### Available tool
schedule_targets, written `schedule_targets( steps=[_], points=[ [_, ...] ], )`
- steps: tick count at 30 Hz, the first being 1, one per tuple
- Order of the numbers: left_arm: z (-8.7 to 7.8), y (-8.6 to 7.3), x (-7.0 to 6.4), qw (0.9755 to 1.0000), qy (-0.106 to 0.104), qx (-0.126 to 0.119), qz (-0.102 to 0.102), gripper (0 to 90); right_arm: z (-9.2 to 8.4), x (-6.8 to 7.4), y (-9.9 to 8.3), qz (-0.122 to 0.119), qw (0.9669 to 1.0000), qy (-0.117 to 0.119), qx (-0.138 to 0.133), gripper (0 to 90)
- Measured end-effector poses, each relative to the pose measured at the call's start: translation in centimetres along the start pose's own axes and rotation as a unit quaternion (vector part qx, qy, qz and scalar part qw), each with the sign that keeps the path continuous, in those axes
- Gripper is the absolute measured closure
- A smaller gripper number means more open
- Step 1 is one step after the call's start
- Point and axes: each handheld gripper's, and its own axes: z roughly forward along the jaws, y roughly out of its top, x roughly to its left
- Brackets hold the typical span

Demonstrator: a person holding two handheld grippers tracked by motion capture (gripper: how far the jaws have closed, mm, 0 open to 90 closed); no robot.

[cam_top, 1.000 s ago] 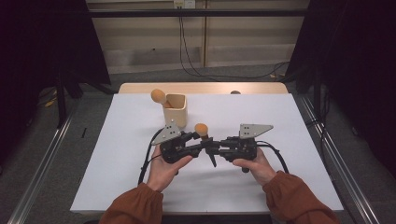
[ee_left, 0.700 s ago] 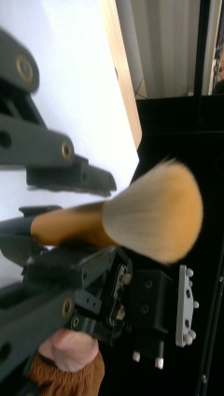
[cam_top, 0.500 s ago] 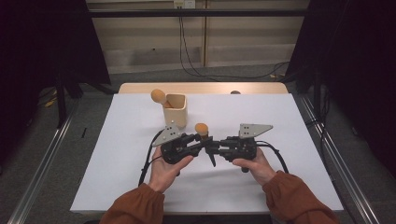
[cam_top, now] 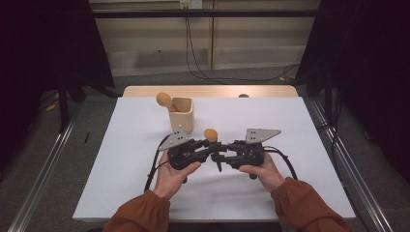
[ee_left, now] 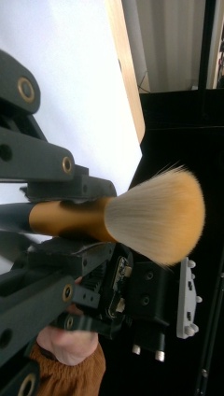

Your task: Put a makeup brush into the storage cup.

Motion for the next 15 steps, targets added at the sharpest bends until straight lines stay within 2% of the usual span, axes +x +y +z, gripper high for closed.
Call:
schedule_targets(
  steps=[6,15],
  points=[
    [-0.02,0.23,-0.03,1.0000,0.002,-0.002,0.004,72.4,0.38,0.47,0.04,-0.013,0.9998,-0.008,0.011,46.6],
    [-0.28,0.45,0.22,0.9999,0.014,-0.008,0.001,72.4,0.40,0.52,-0.16,-0.017,0.9993,-0.029,0.013,28.6]
  ],
)
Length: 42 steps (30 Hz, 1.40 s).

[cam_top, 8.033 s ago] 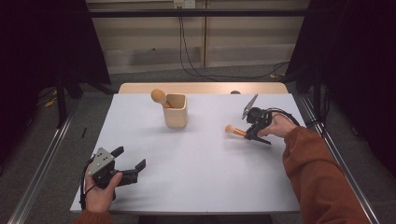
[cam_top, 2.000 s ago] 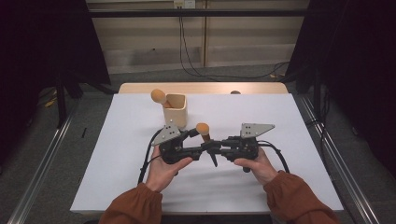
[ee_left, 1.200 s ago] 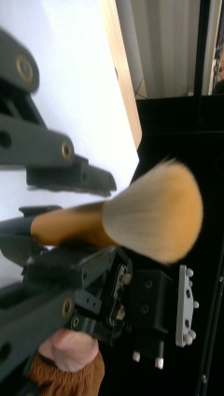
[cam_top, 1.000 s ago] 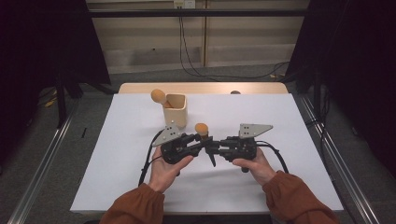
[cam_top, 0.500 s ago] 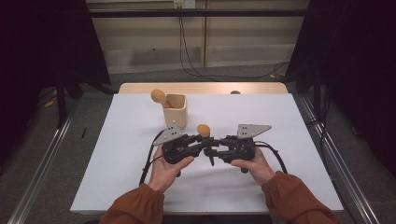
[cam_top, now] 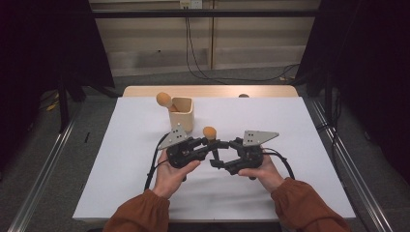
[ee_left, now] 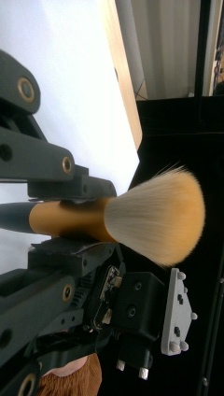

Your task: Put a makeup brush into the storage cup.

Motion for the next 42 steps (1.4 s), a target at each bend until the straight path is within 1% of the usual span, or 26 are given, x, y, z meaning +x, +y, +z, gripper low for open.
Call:
schedule_targets(
  steps=[2,4,5,6,9,11,12,15,16,18,19,20,24,26,29,31,32,33,35,36,37,38,39,40,41,42],
  points=[
    [-0.1,0.0,0.0,1.0000,0.002,-0.001,0.001,72.3,-0.1,-0.1,0.0,-0.001,1.0000,-0.009,0.002,23.0],
    [-0.3,0.1,0.1,1.0000,0.003,-0.001,0.002,72.3,-0.1,-0.2,0.0,0.006,0.9998,-0.017,0.000,16.0],
    [-0.4,0.1,0.1,1.0000,0.005,-0.002,0.003,72.4,-0.2,-0.2,0.1,0.011,0.9997,-0.023,-0.001,10.4],
    [-0.5,0.2,0.2,1.0000,0.005,-0.002,0.003,72.3,-0.2,-0.2,0.1,0.016,0.9994,-0.032,0.002,6.9],
    [-0.8,0.3,0.4,0.9999,0.011,-0.005,0.002,72.3,-0.5,-0.2,0.2,0.019,0.9988,-0.045,-0.003,1.3],
    [-1.1,0.3,0.4,0.9999,0.015,-0.005,0.004,72.4,-0.7,-0.2,0.3,0.018,0.9984,-0.054,-0.006,0.7],
    [-1.1,0.4,0.5,0.9999,0.016,-0.007,0.002,72.3,-0.8,-0.2,0.2,0.012,0.9978,-0.065,-0.009,0.7],
    [-1.4,0.4,0.5,0.9998,0.018,-0.007,0.002,72.3,-1.0,-0.1,0.2,0.013,0.9959,-0.089,-0.012,0.8],
    [-1.5,0.4,0.5,0.9997,0.022,-0.007,0.001,72.3,-1.0,-0.1,0.2,0.014,0.9954,-0.094,-0.011,0.7],
    [-1.6,0.5,0.5,0.9997,0.023,-0.006,0.003,72.3,-1.1,0.1,0.0,0.016,0.9935,-0.112,-0.012,0.6],
    [-1.7,0.5,0.5,0.9998,0.021,-0.005,0.004,72.3,-1.1,0.2,0.0,0.012,0.9920,-0.125,-0.012,0.9],
    [-1.7,0.5,0.5,0.9997,0.021,-0.004,0.008,72.3,-1.2,0.3,-0.1,0.009,0.9913,-0.131,-0.013,1.0],
    [-1.9,0.6,0.7,0.9997,0.023,-0.004,0.005,72.3,-1.7,0.5,-0.1,0.011,0.9900,-0.140,-0.013,0.2],
    [-2.1,0.7,0.8,0.9996,0.027,-0.004,0.004,72.3,-1.9,0.5,-0.1,0.014,0.9883,-0.152,-0.007,0.0],
    [-2.5,0.8,1.0,0.9994,0.033,-0.005,0.004,72.3,-2.4,0.6,-0.1,0.017,0.9886,-0.149,-0.006,0.0],
    [-2.6,0.8,1.2,0.9993,0.035,-0.005,0.007,72.3,-2.8,0.7,-0.4,0.014,0.9860,-0.164,-0.024,0.0],
    [-2.8,0.9,1.2,0.9993,0.036,-0.005,0.006,72.3,-3.0,0.7,-0.5,0.010,0.9837,-0.178,-0.026,0.3],
    [-2.9,0.9,1.3,0.9993,0.037,-0.004,0.007,72.3,-3.2,0.7,-0.5,0.008,0.9827,-0.184,-0.023,0.5],
    [-3.2,1.1,1.5,0.9992,0.040,-0.004,0.007,72.3,-3.8,0.7,-0.6,0.012,0.9813,-0.191,-0.023,0.2],
    [-3.3,1.1,1.5,0.9991,0.041,-0.005,0.007,72.3,-4.2,0.7,-0.6,0.011,0.9800,-0.198,-0.022,0.4],
    [-3.5,1.2,1.6,0.9991,0.042,-0.005,0.006,72.3,-4.4,0.8,-0.6,0.005,0.9789,-0.203,-0.024,0.4],
    [-3.8,1.2,1.7,0.9991,0.042,-0.004,0.006,72.3,-4.7,0.8,-0.7,-0.004,0.9771,-0.211,-0.028,0.3],
    [-3.9,1.3,1.8,0.9990,0.044,-0.005,0.005,72.3,-5.1,1.0,-0.8,-0.007,0.9757,-0.218,-0.024,0.3],
    [-4.1,1.3,1.8,0.9989,0.045,-0.001,0.009,72.3,-5.3,1.0,-0.9,-0.009,0.9754,-0.219,-0.021,0.2],
    [-4.3,1.3,1.9,0.9988,0.048,0.002,0.009,72.3,-5.6,1.1,-1.0,-0.009,0.9744,-0.224,-0.020,0.2],
    [-4.4,1.3,2.0,0.9987,0.050,-0.002,0.008,72.3,-5.9,1.1,-1.1,-0.008,0.9738,-0.227,-0.018,0.2]
  ],
)
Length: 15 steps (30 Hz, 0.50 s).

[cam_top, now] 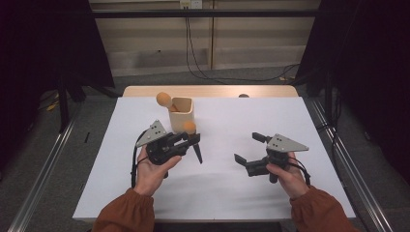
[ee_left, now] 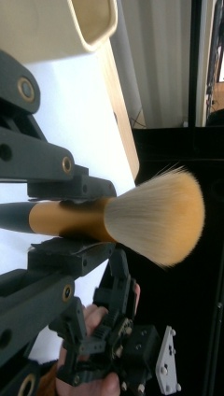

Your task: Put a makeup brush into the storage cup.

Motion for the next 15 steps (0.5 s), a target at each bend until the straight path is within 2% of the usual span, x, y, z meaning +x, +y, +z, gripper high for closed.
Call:
schedule_targets(
  steps=[2,4,7,8,13,15],
  points=[
    [-0.3,0.1,0.2,1.0000,0.004,0.001,0.000,72.3,-0.6,-0.2,-0.2,-0.003,0.9999,-0.012,-0.005,0.1],
    [-0.6,0.3,0.5,1.0000,0.008,0.000,-0.001,72.3,-1.1,-0.4,-0.4,-0.009,0.9993,-0.035,-0.008,0.0],
    [-1.0,0.5,0.9,0.9999,0.016,0.001,-0.002,72.3,-1.9,-0.7,-0.8,0.002,0.9992,-0.040,-0.001,0.0],
    [-1.2,0.6,1.1,0.9998,0.017,0.001,-0.002,72.3,-2.2,-0.8,-0.8,-0.002,0.9990,-0.044,0.002,0.0],
    [-1.6,1.2,1.7,0.9997,0.026,0.003,0.000,72.3,-3.5,-1.3,-1.4,0.024,0.9983,-0.053,-0.002,0.0],
    [-1.8,1.4,2.0,0.9996,0.030,0.003,-0.001,72.3,-4.0,-1.6,-1.7,0.026,0.9974,-0.066,-0.007,0.0]
  ],
)
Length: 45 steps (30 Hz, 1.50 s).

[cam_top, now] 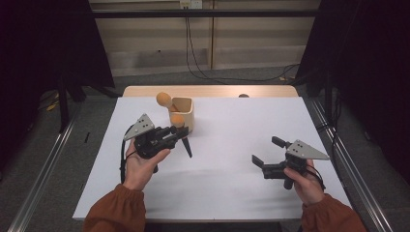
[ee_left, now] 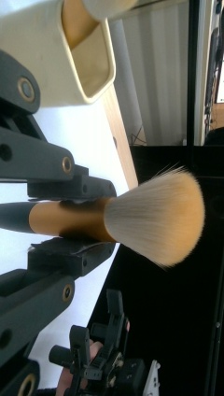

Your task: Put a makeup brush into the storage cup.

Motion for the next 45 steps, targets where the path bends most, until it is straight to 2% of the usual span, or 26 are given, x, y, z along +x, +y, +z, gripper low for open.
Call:
schedule_targets(
  steps=[10,13,15,21,24,32,33,39,45],
  points=[
    [-0.6,1.3,1.2,0.9997,0.021,-0.008,0.002,72.3,-2.2,-1.1,-1.0,0.017,0.9997,-0.019,-0.001,0.0],
    [-0.5,1.7,1.4,0.9995,0.027,-0.014,-0.002,72.3,-2.5,-1.3,-1.1,0.021,0.9994,-0.028,0.006,0.1],
    [-0.4,2.0,1.7,0.9994,0.031,-0.015,-0.002,72.2,-2.8,-1.5,-1.1,0.023,0.9992,-0.031,-0.001,0.2],
    [-0.1,2.9,2.1,0.9990,0.039,-0.022,0.003,72.3,-3.0,-1.7,-1.4,0.026,0.9992,-0.030,-0.006,0.2],
    [0.0,3.4,2.4,0.9988,0.043,-0.025,0.003,72.3,-3.0,-1.8,-1.7,0.026,0.9990,-0.036,0.001,0.2],
    [0.8,4.7,3.4,0.9978,0.060,-0.025,0.008,72.2,-3.1,-2.0,-1.8,0.030,0.9986,-0.044,-0.003,0.0],
    [1.0,4.8,3.6,0.9975,0.065,-0.024,0.011,72.3,-3.1,-1.9,-1.8,0.032,0.9986,-0.043,-0.003,0.0],
    [1.8,5.7,4.4,0.9968,0.074,-0.031,0.003,72.3,-3.1,-1.8,-1.8,0.029,0.9989,-0.037,-0.002,0.0],
    [2.8,6.4,4.6,0.9965,0.076,-0.032,0.012,72.2,-3.2,-1.8,-1.8,0.030,0.9991,-0.028,-0.007,0.0]
  ],
)
